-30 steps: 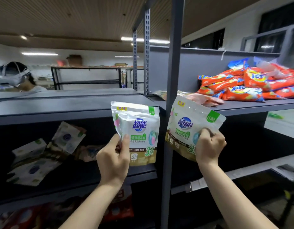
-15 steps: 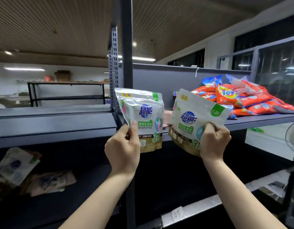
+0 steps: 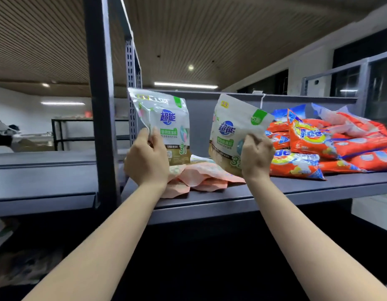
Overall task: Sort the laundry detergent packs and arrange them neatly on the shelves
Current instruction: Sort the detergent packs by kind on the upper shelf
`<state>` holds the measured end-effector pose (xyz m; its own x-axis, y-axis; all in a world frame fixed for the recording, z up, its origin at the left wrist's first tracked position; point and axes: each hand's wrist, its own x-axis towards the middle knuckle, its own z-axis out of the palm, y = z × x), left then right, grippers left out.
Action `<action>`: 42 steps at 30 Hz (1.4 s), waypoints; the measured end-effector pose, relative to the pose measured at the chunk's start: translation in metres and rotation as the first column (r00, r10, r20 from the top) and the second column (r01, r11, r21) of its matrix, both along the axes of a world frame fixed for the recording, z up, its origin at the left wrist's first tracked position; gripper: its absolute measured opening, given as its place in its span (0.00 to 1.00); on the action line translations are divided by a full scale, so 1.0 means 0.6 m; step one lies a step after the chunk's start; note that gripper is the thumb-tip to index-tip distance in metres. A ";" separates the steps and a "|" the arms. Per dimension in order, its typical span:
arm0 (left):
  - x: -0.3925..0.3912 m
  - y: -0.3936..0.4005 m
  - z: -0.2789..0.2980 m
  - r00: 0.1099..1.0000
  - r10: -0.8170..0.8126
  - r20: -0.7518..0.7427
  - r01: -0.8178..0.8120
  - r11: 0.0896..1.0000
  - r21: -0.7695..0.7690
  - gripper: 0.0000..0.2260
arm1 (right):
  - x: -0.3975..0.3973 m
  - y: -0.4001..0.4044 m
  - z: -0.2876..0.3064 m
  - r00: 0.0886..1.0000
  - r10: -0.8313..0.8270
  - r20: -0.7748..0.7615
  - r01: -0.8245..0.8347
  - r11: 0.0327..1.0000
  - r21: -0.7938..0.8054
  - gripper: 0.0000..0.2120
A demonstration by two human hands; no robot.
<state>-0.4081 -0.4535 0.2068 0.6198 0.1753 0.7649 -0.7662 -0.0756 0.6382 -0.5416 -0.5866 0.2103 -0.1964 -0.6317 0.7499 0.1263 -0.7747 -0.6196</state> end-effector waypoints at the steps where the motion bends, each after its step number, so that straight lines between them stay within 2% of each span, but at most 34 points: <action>1: 0.006 -0.017 0.004 1.000 0.006 -0.026 -0.006 1.000 0.010 0.14 | 0.009 -0.020 0.004 1.000 0.001 -0.026 -0.001 1.000 -0.005 0.16; 6: 0.041 -0.085 0.014 0.987 -0.011 -0.160 0.025 0.996 0.089 0.12 | 0.060 -0.103 0.013 0.957 -0.078 -0.279 0.077 0.997 -0.015 0.13; 11: 0.073 -0.124 0.018 0.964 -0.033 -0.263 0.084 0.980 0.183 0.13 | 0.123 -0.153 0.020 0.919 -0.049 -0.392 0.087 0.993 0.080 0.16; 13: 0.082 -0.134 0.021 0.957 -0.030 -0.290 0.089 0.977 0.194 0.15 | 0.151 -0.170 0.019 0.811 -0.022 -0.584 0.083 0.993 0.078 0.21; 15: 0.091 -0.144 0.025 0.947 -0.015 -0.322 0.078 0.980 0.185 0.16 | 0.168 -0.181 0.012 0.633 0.110 -0.766 0.059 0.980 0.189 0.24; 17: 0.099 -0.154 0.032 0.926 -0.001 -0.378 0.063 0.986 0.153 0.17 | 0.169 -0.188 0.000 0.504 0.249 -0.827 0.022 0.954 0.300 0.26; 20: 0.114 -0.177 0.044 0.906 -0.026 -0.422 0.074 0.993 0.097 0.17 | 0.155 -0.190 -0.009 0.452 0.259 -0.854 0.001 0.957 0.291 0.22; 23: 0.123 -0.211 0.055 0.863 -0.184 -0.471 0.190 0.981 -0.035 0.15 | 0.138 -0.189 -0.010 0.371 0.255 -0.893 -0.003 0.962 0.273 0.19; 25: 0.124 -0.232 0.056 0.808 -0.235 -0.541 0.287 0.958 0.014 0.19 | 0.130 -0.190 -0.015 0.315 0.264 -0.912 -0.006 0.961 0.276 0.20; 27: 0.126 -0.247 0.047 0.741 -0.250 -0.623 0.429 0.890 0.153 0.29 | 0.123 -0.189 -0.019 0.285 0.284 -0.915 -0.017 0.956 0.292 0.21; 29: 0.130 -0.251 0.034 0.712 -0.156 -0.684 0.511 0.784 0.353 0.33 | 0.119 -0.188 -0.020 0.287 0.291 -0.913 -0.031 0.955 0.295 0.20; 31: 0.132 -0.243 0.021 0.739 -0.049 -0.671 0.519 0.678 0.521 0.31 | 0.116 -0.183 -0.019 0.304 0.288 -0.908 -0.042 0.956 0.289 0.20; 35: 0.135 -0.222 0.009 0.856 0.077 -0.511 0.369 0.603 0.708 0.26 | 0.112 -0.173 -0.019 0.356 0.271 -0.894 -0.062 0.962 0.266 0.21; 38: 0.130 -0.207 0.016 0.881 0.103 -0.462 0.306 0.621 0.722 0.20 | 0.107 -0.162 -0.022 0.435 0.275 -0.857 -0.081 0.960 0.267 0.21; 42: 0.103 -0.176 0.024 0.908 0.011 -0.419 0.298 0.686 0.664 0.15 | 0.096 -0.141 -0.025 0.542 0.266 -0.797 -0.112 0.963 0.246 0.19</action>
<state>-0.3464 -0.5588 0.2215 0.8406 -0.4293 0.3305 -0.5299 -0.5249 0.6661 -0.4841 -0.6713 0.1956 0.5891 -0.6934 0.4149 -0.3608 -0.6852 -0.6327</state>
